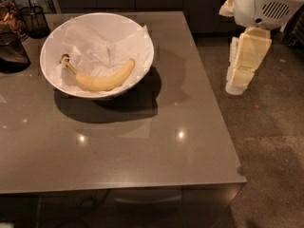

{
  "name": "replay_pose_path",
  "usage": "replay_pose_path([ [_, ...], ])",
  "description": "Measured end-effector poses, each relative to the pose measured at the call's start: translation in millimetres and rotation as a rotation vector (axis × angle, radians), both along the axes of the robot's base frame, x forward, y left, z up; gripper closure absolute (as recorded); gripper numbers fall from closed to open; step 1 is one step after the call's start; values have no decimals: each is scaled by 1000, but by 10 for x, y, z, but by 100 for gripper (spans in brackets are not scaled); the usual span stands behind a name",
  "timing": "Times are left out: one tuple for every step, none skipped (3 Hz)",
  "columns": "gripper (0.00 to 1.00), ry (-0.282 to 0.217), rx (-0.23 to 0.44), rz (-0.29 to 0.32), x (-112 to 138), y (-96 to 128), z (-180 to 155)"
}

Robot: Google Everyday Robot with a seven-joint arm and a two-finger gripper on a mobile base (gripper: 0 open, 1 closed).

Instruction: Pick banana from white bowl

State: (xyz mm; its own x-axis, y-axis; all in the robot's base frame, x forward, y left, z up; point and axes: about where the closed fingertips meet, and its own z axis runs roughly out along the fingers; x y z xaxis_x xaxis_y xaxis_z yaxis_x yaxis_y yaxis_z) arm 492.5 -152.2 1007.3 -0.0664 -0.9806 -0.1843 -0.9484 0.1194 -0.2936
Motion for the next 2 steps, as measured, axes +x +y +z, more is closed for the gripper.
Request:
replay_pose_path([
  [0,1,32,5,233,167,18],
  [0,27,45,48,589,463,-4],
])
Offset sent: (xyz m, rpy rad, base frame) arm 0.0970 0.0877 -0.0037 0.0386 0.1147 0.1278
